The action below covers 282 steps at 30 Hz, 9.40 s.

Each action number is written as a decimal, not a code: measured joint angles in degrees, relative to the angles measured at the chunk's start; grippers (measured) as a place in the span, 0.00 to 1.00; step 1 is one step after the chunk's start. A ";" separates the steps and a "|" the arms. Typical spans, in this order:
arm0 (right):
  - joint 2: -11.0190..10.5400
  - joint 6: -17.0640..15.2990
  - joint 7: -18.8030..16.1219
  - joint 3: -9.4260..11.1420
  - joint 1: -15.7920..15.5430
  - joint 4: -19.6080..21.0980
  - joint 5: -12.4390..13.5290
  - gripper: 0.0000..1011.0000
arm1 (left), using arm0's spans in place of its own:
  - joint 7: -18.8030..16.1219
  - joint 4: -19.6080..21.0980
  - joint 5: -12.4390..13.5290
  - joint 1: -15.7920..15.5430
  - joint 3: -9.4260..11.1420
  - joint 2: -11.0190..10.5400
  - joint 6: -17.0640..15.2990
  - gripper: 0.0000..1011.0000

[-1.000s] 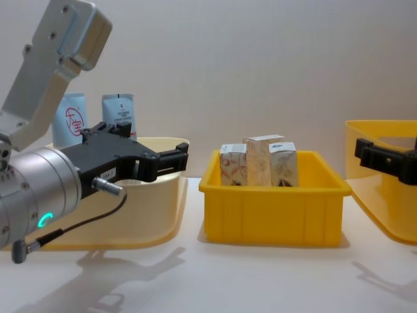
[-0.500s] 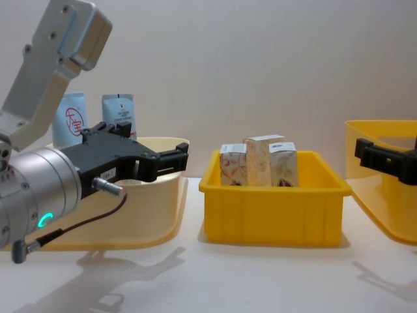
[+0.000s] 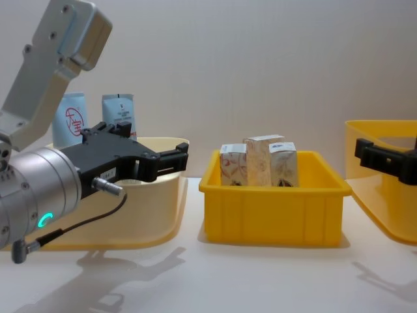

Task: Bimanual collaborative sorting of washing and personal care products

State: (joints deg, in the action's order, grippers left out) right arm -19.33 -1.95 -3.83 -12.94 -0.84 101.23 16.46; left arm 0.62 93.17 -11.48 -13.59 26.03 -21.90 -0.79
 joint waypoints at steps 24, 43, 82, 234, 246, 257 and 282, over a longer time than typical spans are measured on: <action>0.00 0.00 0.00 0.00 0.00 0.00 0.00 0.99 | 0.75 0.27 -0.84 0.28 -1.06 -0.58 0.00 0.99; 0.00 0.00 0.00 0.00 0.00 0.00 0.00 0.99 | 5.25 -0.10 -7.33 1.72 -6.92 -3.01 -0.02 0.99; 0.00 0.00 0.00 0.00 0.00 0.00 0.00 0.99 | 14.05 -18.59 -11.59 -12.37 -6.42 4.23 -2.58 0.98; -1.81 -7.74 -12.84 -5.97 6.86 3.10 5.06 0.99 | 51.02 -19.60 -29.98 -17.96 -1.78 6.59 1.70 0.24; 0.88 -7.66 -14.54 -9.93 12.92 -2.85 3.28 0.99 | 51.02 -19.60 -29.98 -17.96 -1.77 6.58 1.70 0.24; 2.29 -7.40 -15.17 -11.80 15.81 -5.94 2.30 0.85 | 51.02 -19.60 -29.98 -17.96 -1.78 6.58 1.71 0.24; 3.16 -7.22 -15.59 -12.97 17.52 -7.72 1.77 0.54 | 51.02 -19.60 -29.97 -17.96 -1.78 6.58 1.72 0.60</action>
State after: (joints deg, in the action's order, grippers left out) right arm -16.18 -9.17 -19.41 -25.91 16.69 93.51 18.23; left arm 51.64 73.57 -41.45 -31.54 24.25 -15.31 0.93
